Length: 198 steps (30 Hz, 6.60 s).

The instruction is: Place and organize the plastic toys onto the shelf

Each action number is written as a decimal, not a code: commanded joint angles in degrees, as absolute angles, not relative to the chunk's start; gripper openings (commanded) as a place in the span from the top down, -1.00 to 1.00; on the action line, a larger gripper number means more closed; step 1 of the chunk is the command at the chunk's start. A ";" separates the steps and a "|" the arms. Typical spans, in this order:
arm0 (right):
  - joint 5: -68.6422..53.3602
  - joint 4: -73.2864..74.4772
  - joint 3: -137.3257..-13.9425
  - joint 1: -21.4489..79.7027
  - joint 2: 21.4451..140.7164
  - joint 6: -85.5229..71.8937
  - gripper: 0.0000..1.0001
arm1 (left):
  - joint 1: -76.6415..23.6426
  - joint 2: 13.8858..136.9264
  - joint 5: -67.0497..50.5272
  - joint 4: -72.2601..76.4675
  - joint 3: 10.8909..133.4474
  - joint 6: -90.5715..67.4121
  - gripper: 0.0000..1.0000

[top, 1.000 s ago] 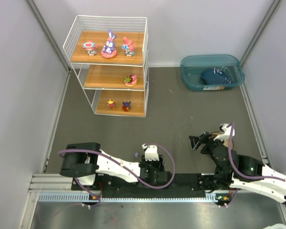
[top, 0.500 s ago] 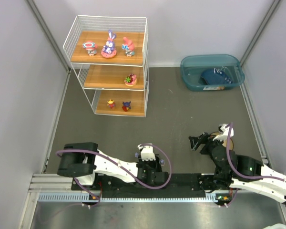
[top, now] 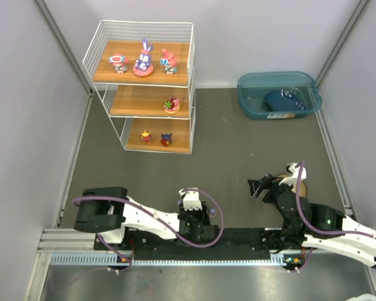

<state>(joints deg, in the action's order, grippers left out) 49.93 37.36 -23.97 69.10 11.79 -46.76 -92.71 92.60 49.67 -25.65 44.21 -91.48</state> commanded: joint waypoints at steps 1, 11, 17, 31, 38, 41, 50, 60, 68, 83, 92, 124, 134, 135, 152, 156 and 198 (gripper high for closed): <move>50.98 35.95 -24.26 68.64 12.48 -47.11 -0.58 | -94.39 91.14 53.26 -26.63 45.51 -88.51 -0.09; 50.71 35.95 -23.82 68.64 12.30 -47.20 -0.60 | -98.44 95.10 55.55 -24.27 52.39 -78.51 -0.28; 50.89 35.86 -23.82 68.64 12.30 -47.29 -0.59 | -96.86 95.18 53.97 -19.69 49.48 -77.26 -0.41; 51.42 35.86 -23.64 68.64 12.30 -47.02 -0.59 | -94.48 92.37 50.01 -1.85 40.08 -62.32 -0.27; 51.42 35.77 -23.64 68.73 12.83 -47.11 -0.60 | -94.31 92.63 48.70 5.44 37.44 -56.17 -0.25; 51.59 35.68 -23.73 68.64 13.01 -47.02 -0.60 | -94.31 92.99 48.17 6.50 37.35 -55.11 -0.22; 51.77 35.60 -23.82 68.73 13.45 -46.93 -0.60 | -93.25 94.04 47.72 5.80 37.44 -56.16 -0.05; 51.94 35.33 -23.91 68.64 13.45 -46.58 -0.60 | -91.93 94.83 46.93 7.12 36.83 -55.28 0.05; 51.85 35.33 -23.73 68.73 13.45 -46.67 -0.61 | -91.93 94.92 46.49 7.47 36.91 -54.58 0.18; 51.94 35.24 -23.47 68.73 13.62 -46.93 -0.62 | -91.93 93.08 47.10 6.07 36.83 -54.67 0.91; 51.86 34.98 -22.68 68.64 14.59 -47.64 -0.62 | -92.29 80.36 50.97 -2.89 36.30 -53.44 1.00; 26.91 12.31 -20.57 47.29 30.85 -34.54 -0.90 | -69.62 47.11 32.27 -10.72 35.77 -26.11 1.00; 23.91 9.41 -20.21 43.42 34.19 -33.66 -0.91 | -58.46 43.77 24.53 -12.92 36.56 -21.54 1.00; 23.73 9.14 -20.21 43.16 34.71 -33.66 -0.91 | -57.66 44.12 23.83 -13.01 37.08 -20.66 1.00; 23.82 6.42 -20.48 42.54 39.02 -33.40 -0.91 | -37.62 45.44 10.81 -13.80 46.31 -9.94 1.00; 23.99 6.33 -20.30 42.54 38.67 -33.13 -0.91 | -34.99 47.02 9.58 -12.57 49.03 -8.35 1.00; 20.83 3.16 -19.69 38.06 43.07 -30.94 -0.92 | -18.11 64.68 3.08 14.32 54.58 -2.11 1.00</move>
<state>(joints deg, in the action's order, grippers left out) 21.85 5.54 -19.84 39.11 42.68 -31.88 -18.52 63.51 2.63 8.99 52.73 -2.74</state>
